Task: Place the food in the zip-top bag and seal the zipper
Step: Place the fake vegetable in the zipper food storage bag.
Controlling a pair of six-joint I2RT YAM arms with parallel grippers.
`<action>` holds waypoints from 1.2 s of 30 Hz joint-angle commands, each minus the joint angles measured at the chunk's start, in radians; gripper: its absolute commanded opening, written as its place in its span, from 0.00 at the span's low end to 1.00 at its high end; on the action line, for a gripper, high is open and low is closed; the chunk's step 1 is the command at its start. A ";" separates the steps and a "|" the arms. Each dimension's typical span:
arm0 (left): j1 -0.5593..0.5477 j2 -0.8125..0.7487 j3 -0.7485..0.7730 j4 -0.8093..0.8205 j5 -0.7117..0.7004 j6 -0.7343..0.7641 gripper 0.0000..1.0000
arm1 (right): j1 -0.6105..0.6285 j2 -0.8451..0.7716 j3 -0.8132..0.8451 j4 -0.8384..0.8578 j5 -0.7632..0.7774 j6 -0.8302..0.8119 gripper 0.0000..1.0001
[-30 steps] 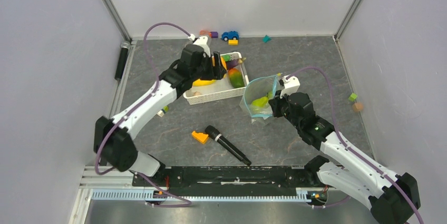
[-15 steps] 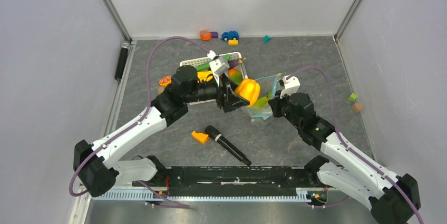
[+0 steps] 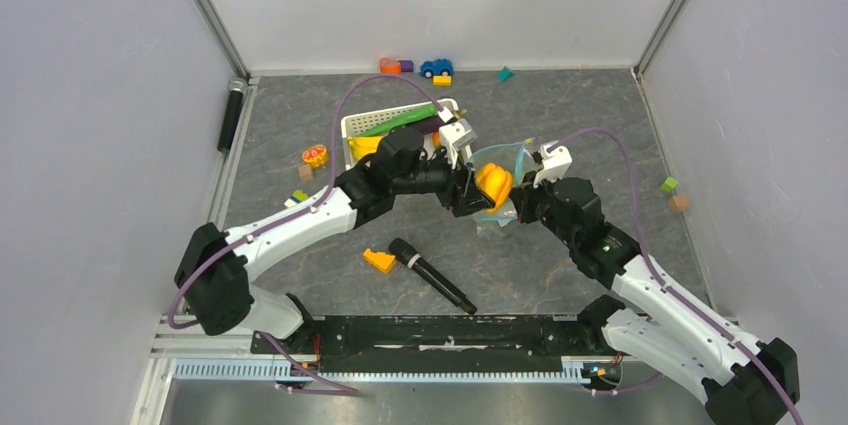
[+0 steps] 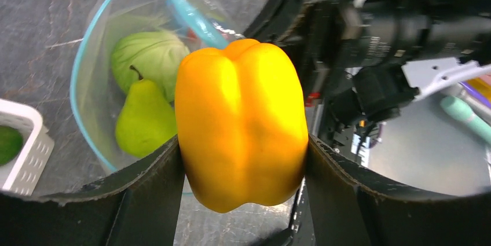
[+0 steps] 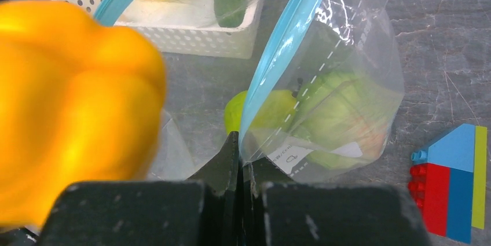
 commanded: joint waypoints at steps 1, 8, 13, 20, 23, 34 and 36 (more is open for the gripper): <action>-0.012 0.052 0.073 -0.027 -0.128 -0.010 0.24 | 0.002 -0.028 0.004 0.064 -0.028 -0.006 0.00; -0.023 0.112 0.119 -0.105 -0.271 -0.035 0.29 | 0.000 -0.062 0.001 0.063 -0.038 -0.010 0.00; -0.043 0.137 0.139 -0.139 -0.336 -0.021 0.32 | 0.001 -0.075 -0.006 0.071 -0.040 -0.011 0.00; -0.056 0.167 0.163 -0.173 -0.455 -0.035 0.40 | 0.000 -0.076 -0.008 0.072 -0.036 -0.017 0.00; -0.058 0.185 0.185 -0.196 -0.478 -0.033 0.56 | 0.001 -0.083 -0.011 0.072 -0.027 -0.020 0.00; -0.064 0.131 0.203 -0.208 -0.354 -0.025 1.00 | 0.002 -0.085 -0.011 0.071 -0.018 -0.022 0.00; -0.064 0.098 0.189 -0.207 -0.338 -0.028 1.00 | 0.002 -0.084 -0.011 0.070 -0.021 -0.021 0.00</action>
